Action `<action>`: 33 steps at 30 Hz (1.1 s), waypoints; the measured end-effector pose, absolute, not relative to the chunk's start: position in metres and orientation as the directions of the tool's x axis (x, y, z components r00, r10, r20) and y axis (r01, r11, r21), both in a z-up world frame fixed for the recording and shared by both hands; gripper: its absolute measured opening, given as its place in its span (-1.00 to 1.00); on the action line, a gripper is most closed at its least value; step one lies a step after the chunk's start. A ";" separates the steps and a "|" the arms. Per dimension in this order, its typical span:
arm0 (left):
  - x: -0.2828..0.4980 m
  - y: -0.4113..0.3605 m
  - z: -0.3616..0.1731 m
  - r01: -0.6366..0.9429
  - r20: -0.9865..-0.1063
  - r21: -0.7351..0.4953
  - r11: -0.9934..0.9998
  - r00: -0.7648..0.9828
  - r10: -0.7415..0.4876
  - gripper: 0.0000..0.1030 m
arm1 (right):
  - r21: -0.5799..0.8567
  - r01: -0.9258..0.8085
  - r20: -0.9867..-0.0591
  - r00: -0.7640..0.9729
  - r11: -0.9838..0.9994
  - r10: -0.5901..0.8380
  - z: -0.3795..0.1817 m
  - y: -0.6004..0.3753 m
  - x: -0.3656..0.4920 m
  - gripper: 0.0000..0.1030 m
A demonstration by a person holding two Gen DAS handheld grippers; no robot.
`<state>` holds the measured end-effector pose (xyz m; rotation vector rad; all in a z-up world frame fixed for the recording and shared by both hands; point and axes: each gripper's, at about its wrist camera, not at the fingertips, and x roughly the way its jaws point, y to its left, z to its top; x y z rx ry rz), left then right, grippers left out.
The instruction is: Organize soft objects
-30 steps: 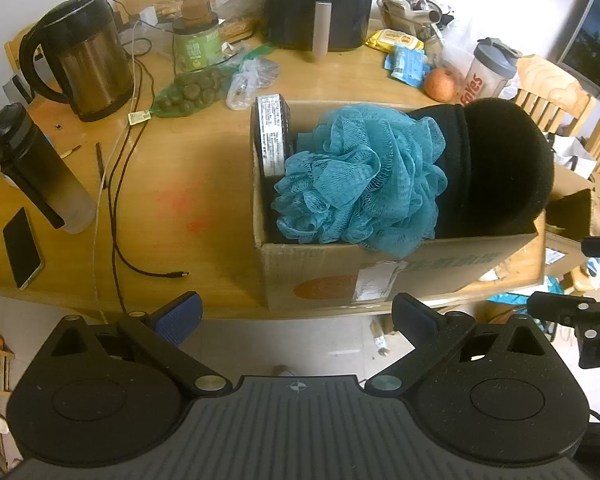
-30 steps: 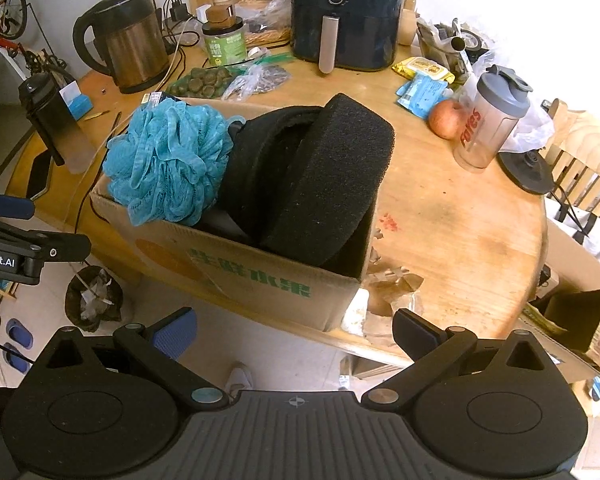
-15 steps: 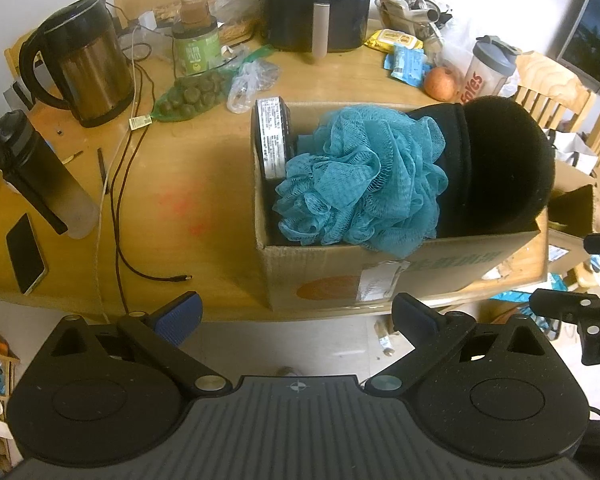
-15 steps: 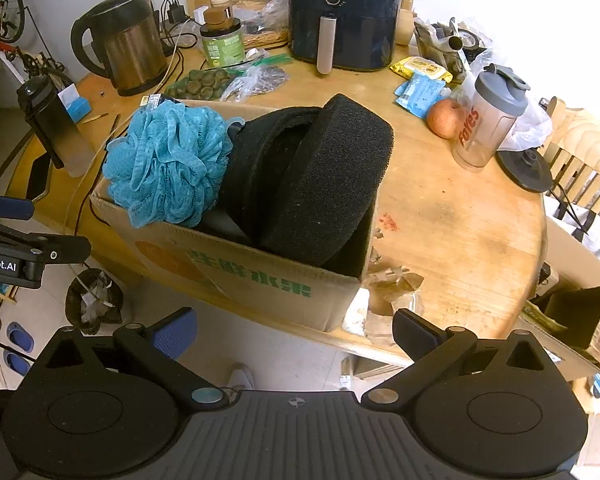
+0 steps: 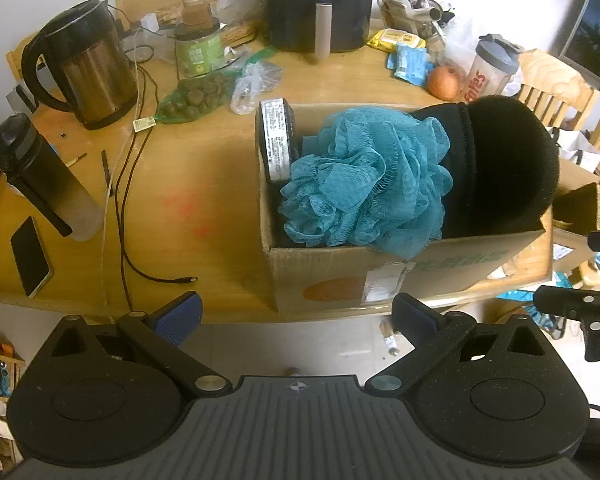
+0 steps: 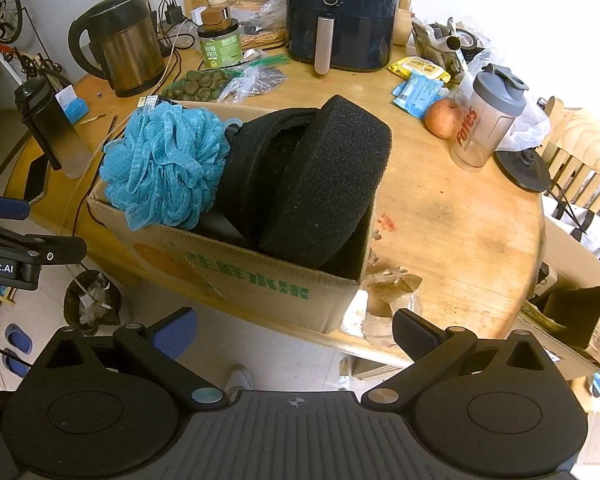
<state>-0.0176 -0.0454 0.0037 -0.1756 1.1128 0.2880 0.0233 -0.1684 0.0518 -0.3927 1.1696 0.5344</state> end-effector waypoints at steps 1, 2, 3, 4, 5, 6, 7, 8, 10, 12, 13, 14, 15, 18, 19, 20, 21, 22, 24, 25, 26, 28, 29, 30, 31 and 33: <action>-0.017 -0.045 0.004 -0.315 -0.901 0.005 0.949 0.410 0.141 1.00 | -0.017 -0.584 -0.938 0.290 0.811 0.190 0.052 -0.168 0.023 1.00; -0.017 -0.046 0.003 -0.315 -0.902 0.006 0.949 0.409 0.141 1.00 | -0.017 -0.584 -0.938 0.291 0.811 0.190 0.052 -0.168 0.023 1.00; -0.017 -0.046 0.003 -0.315 -0.902 0.006 0.949 0.408 0.141 1.00 | -0.017 -0.585 -0.938 0.290 0.811 0.190 0.052 -0.168 0.023 1.00; -0.017 -0.046 0.003 -0.315 -0.903 0.006 0.949 0.407 0.141 1.00 | -0.017 -0.585 -0.938 0.290 0.811 0.190 0.052 -0.168 0.023 1.00; -0.016 -0.046 0.003 -0.315 -0.903 0.006 0.949 0.406 0.141 1.00 | -0.017 -0.585 -0.938 0.290 0.811 0.190 0.052 -0.168 0.023 1.00; -0.016 -0.046 0.003 -0.314 -0.903 0.007 0.949 0.406 0.141 1.00 | -0.017 -0.585 -0.938 0.290 0.811 0.190 0.052 -0.168 0.023 1.00; -0.016 -0.046 0.003 -0.315 -0.902 0.007 0.949 0.407 0.141 1.00 | -0.017 -0.586 -0.938 0.289 0.810 0.190 0.052 -0.168 0.023 1.00; -0.016 -0.046 0.003 -0.315 -0.903 0.006 0.949 0.407 0.141 1.00 | -0.017 -0.585 -0.938 0.289 0.811 0.189 0.052 -0.168 0.024 1.00; -0.016 -0.046 0.003 -0.313 -0.903 0.007 0.950 0.405 0.140 1.00 | -0.017 -0.585 -0.939 0.289 0.811 0.189 0.052 -0.167 0.024 1.00; -0.015 -0.047 0.002 -0.312 -0.904 0.009 0.950 0.403 0.141 1.00 | -0.017 -0.585 -0.939 0.289 0.811 0.189 0.052 -0.167 0.024 1.00; -0.015 -0.047 0.002 -0.311 -0.904 0.010 0.950 0.403 0.141 1.00 | -0.017 -0.585 -0.939 0.289 0.811 0.189 0.052 -0.167 0.024 1.00; -0.015 -0.048 0.002 -0.311 -0.904 0.010 0.950 0.403 0.141 1.00 | -0.017 -0.585 -0.939 0.289 0.811 0.189 0.052 -0.167 0.024 1.00; -0.014 -0.048 0.002 -0.310 -0.904 0.010 0.951 0.403 0.141 1.00 | -0.017 -0.585 -0.938 0.289 0.811 0.189 0.052 -0.167 0.024 1.00; -0.014 -0.048 0.002 -0.309 -0.904 0.010 0.951 0.403 0.141 1.00 | -0.017 -0.586 -0.938 0.290 0.810 0.189 0.052 -0.167 0.024 1.00; -0.014 -0.048 0.002 -0.309 -0.904 0.010 0.951 0.403 0.140 1.00 | -0.017 -0.585 -0.938 0.289 0.811 0.189 0.051 -0.167 0.024 1.00; -0.014 -0.048 0.002 -0.309 -0.905 0.010 0.951 0.402 0.140 1.00 | -0.017 -0.585 -0.939 0.289 0.811 0.189 0.051 -0.167 0.024 1.00; -0.014 -0.048 0.002 -0.309 -0.905 0.010 0.951 0.402 0.141 1.00 | -0.016 -0.585 -0.939 0.288 0.811 0.190 0.052 -0.167 0.024 1.00; -0.014 -0.048 0.002 -0.310 -0.904 0.010 0.951 0.403 0.141 1.00 | -0.016 -0.585 -0.939 0.288 0.811 0.189 0.052 -0.166 0.024 1.00; -0.014 -0.048 0.002 -0.309 -0.905 0.011 0.951 0.402 0.141 1.00 | -0.017 -0.586 -0.938 0.289 0.810 0.189 0.052 -0.166 0.024 1.00; -0.014 -0.049 0.003 -0.310 -0.905 0.013 0.951 0.401 0.143 1.00 | -0.017 -0.585 -0.938 0.289 0.811 0.189 0.052 -0.166 0.025 1.00; -0.014 -0.049 0.002 -0.309 -0.905 0.015 0.951 0.399 0.144 1.00 | -0.017 -0.585 -0.939 0.289 0.811 0.189 0.051 -0.166 0.025 1.00; -0.013 -0.050 0.002 -0.306 -0.907 0.020 0.952 0.396 0.147 1.00 | -0.017 -0.585 -0.939 0.288 0.811 0.188 0.051 -0.166 0.026 1.00; -0.012 -0.051 0.002 -0.304 -0.907 0.023 0.952 0.394 0.148 1.00 | -0.017 -0.585 -0.939 0.288 0.811 0.189 0.051 -0.166 0.026 1.00; -0.012 -0.051 0.002 -0.302 -0.907 0.026 0.953 0.393 0.149 1.00 | -0.017 -0.586 -0.939 0.288 0.810 0.189 0.051 -0.166 0.026 1.00; -0.012 -0.051 0.002 -0.300 -0.908 0.025 0.954 0.393 0.148 1.00 | -0.016 -0.586 -0.939 0.287 0.810 0.189 0.051 -0.166 0.026 1.00; -0.012 -0.051 0.002 -0.303 -0.907 0.025 0.953 0.394 0.149 1.00 | -0.016 -0.585 -0.939 0.287 0.811 0.189 0.051 -0.166 0.026 1.00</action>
